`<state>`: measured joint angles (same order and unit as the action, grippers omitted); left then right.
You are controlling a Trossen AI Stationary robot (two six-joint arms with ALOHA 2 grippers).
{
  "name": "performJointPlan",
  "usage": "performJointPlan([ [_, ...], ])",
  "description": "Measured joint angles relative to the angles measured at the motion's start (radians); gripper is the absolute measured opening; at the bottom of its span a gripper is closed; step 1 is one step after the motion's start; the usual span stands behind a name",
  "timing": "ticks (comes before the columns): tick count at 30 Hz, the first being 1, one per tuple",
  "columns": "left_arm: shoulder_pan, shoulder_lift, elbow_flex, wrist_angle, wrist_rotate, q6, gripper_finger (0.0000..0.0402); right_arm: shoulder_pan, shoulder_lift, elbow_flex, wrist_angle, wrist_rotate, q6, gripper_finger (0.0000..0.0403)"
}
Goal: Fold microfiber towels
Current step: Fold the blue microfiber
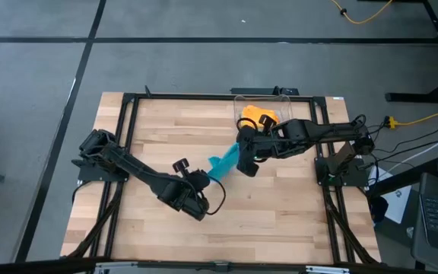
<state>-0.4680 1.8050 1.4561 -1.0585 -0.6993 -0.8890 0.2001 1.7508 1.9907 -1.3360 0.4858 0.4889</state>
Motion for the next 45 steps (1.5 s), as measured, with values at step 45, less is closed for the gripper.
performJointPlan([
  [45,0.188,-0.144,0.184,-0.512,0.046,0.043,0.0,0.045,0.063,-0.025,-0.203,0.125,-0.124,0.0004],
])
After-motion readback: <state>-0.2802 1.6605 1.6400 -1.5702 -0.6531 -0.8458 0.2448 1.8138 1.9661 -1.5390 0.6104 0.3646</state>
